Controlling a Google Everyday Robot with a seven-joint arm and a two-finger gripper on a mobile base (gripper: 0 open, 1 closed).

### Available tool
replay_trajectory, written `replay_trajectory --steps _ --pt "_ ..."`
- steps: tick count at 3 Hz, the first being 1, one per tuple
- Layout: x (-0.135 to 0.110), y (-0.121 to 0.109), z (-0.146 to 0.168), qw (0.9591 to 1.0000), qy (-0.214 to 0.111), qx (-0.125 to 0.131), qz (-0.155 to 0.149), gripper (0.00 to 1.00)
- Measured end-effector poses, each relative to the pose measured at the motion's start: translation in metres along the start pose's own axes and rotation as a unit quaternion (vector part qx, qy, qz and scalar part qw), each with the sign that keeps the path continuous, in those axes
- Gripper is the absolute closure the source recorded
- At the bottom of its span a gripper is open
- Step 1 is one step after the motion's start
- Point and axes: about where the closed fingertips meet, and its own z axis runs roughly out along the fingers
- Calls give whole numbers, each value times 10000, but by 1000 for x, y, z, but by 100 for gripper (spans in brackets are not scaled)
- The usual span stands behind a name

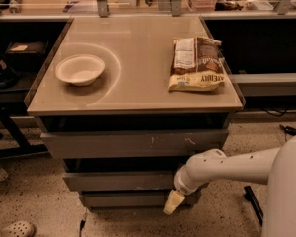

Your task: Open middle drawer

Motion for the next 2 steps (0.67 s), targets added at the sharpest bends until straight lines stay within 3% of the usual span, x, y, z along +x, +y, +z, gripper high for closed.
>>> replay_trajectory --steps 2 --pt "34 43 -43 9974 232 -223 646 0"
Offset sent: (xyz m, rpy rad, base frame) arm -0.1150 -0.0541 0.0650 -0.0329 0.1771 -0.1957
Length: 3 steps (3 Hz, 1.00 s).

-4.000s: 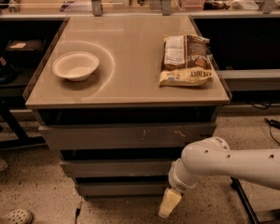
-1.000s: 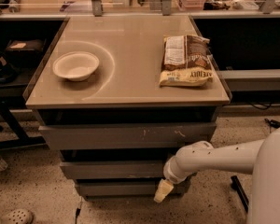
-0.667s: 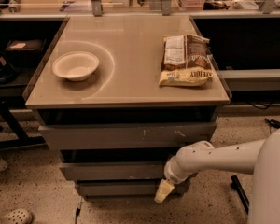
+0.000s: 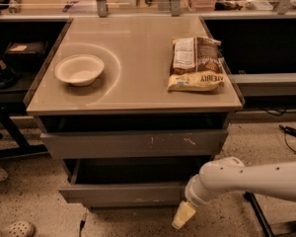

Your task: Open middle drawer

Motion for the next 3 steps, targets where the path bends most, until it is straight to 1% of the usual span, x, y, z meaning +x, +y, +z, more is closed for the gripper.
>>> replay_trajectory --steps 1,2,3 --pt "20 31 -24 9991 219 -152 325 0" --pt "22 33 -26 9990 245 -155 331 0" --pt "13 27 -29 9996 142 -89 210 0"
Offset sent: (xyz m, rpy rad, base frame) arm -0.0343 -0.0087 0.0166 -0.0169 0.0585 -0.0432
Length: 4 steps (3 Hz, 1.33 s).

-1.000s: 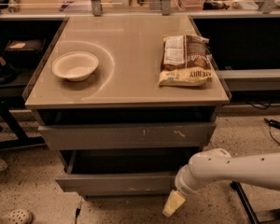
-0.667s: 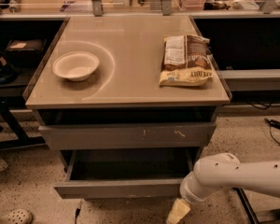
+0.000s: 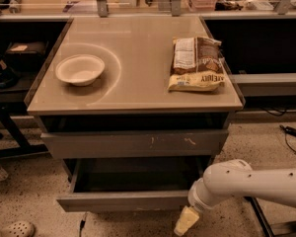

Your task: Open middle drawer

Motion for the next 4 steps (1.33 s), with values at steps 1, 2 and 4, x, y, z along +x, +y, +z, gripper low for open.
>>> replay_trajectory --steps 1,2,4 --pt "-18 -7 14 9997 -170 -41 -196 0" --pt "-23 2 47 9990 -177 -295 -297 0" --pt "-14 17 59 9982 -113 -482 -337 0"
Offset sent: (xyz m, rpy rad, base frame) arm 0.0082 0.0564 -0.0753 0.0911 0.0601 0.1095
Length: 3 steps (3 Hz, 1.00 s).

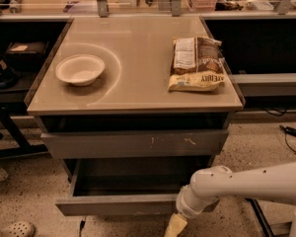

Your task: Open middle drawer

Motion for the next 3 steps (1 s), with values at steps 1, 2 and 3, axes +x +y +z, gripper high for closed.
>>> replay_trajectory --steps 1,2,3 --pt "13 16 -2 9998 89 -190 36 0" --pt "32 40 -10 9989 204 -405 124 0" --pt "29 38 -10 9989 204 -405 124 0"
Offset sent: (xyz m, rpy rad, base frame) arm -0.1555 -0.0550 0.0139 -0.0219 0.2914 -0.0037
